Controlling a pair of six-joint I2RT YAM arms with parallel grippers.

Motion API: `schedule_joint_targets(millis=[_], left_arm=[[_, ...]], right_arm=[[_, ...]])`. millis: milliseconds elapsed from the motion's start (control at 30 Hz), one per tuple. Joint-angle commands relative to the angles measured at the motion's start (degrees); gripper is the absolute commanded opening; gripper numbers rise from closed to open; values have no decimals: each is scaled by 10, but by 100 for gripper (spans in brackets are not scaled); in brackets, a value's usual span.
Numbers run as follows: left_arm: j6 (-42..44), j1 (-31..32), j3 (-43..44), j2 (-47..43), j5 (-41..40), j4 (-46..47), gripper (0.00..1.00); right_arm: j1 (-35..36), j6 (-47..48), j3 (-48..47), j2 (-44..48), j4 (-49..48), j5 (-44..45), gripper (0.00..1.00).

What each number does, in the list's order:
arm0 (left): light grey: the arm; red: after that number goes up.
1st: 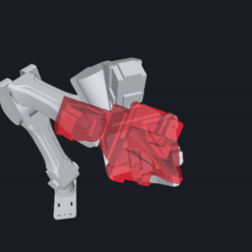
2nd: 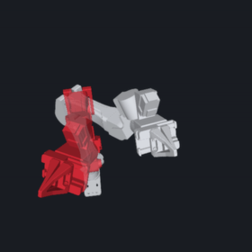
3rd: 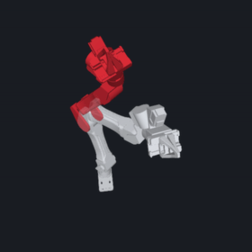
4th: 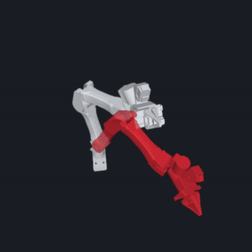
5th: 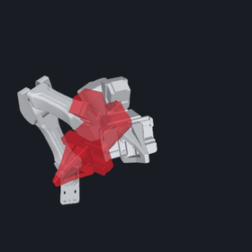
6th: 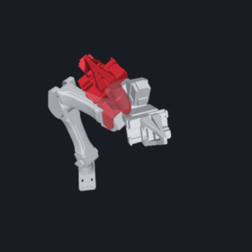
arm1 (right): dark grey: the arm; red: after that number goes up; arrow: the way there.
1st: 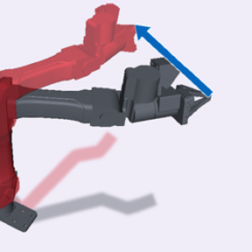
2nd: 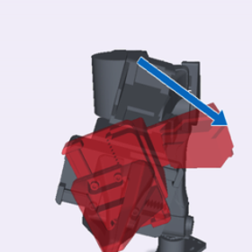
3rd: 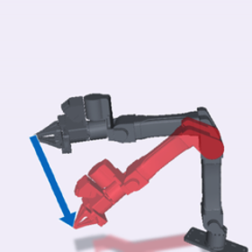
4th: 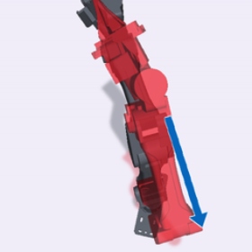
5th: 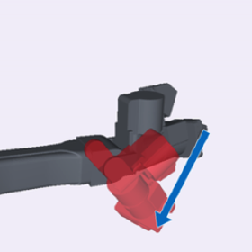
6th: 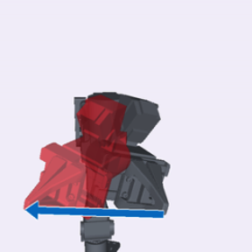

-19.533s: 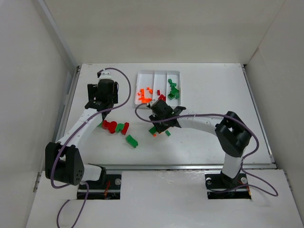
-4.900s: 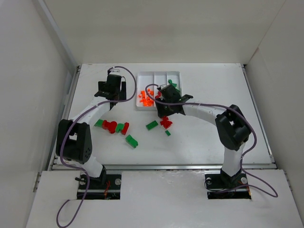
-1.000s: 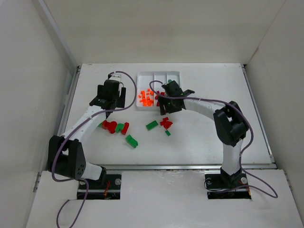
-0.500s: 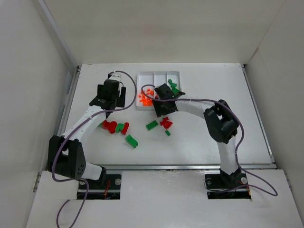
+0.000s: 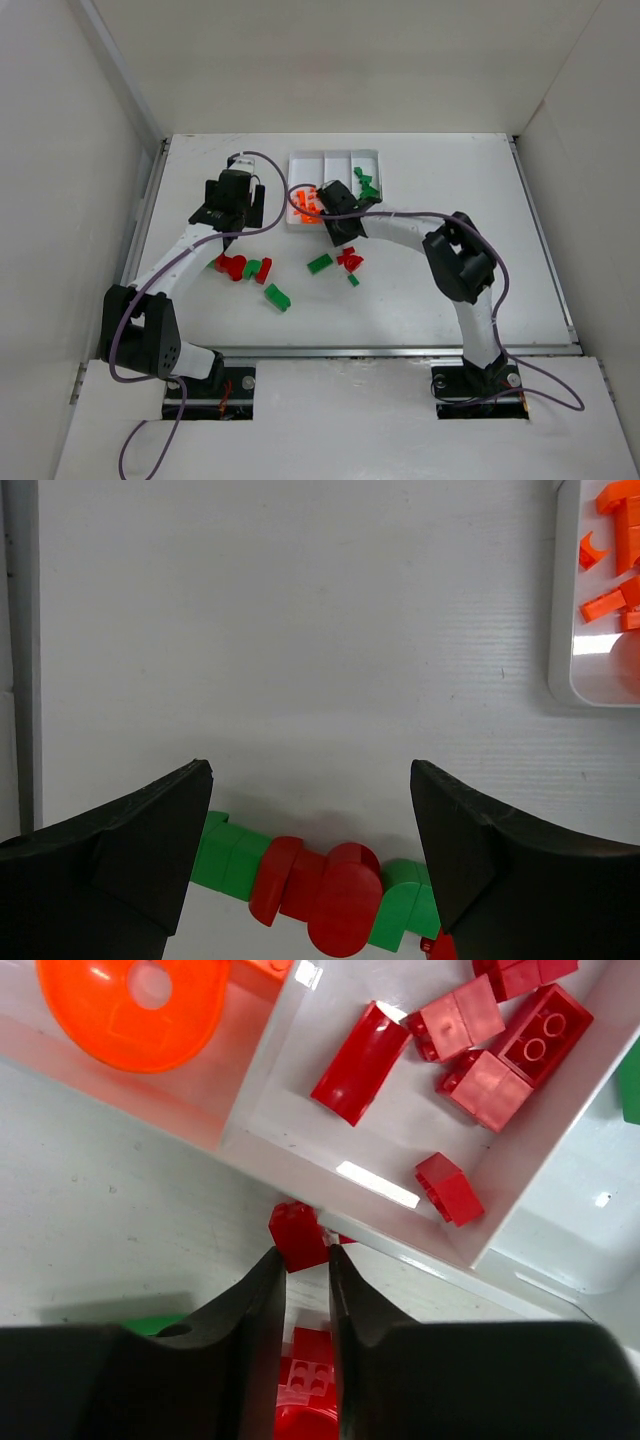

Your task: Sort the legos into containers by color

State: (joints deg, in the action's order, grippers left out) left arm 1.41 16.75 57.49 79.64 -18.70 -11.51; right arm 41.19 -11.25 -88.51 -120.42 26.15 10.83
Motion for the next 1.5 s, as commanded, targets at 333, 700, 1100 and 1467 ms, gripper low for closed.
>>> schedule_joint_targets(millis=[333, 700, 1100, 1467], left_arm=[[-7, -4, -5, -24, -5, 18, 77], [-7, 1, -10, -24, -5, 18, 77], [-2, 1, -15, -24, -10, 23, 77], [-2, 1, -15, -29, -20, 23, 77]], right_arm=[[42, 68, 18, 48, -42, 9, 19], [43, 78, 8, 88, -58, 9, 17], [-44, 6, -281, -75, 44, 72, 17], [-77, 1, -363, -146, 34, 55, 17]])
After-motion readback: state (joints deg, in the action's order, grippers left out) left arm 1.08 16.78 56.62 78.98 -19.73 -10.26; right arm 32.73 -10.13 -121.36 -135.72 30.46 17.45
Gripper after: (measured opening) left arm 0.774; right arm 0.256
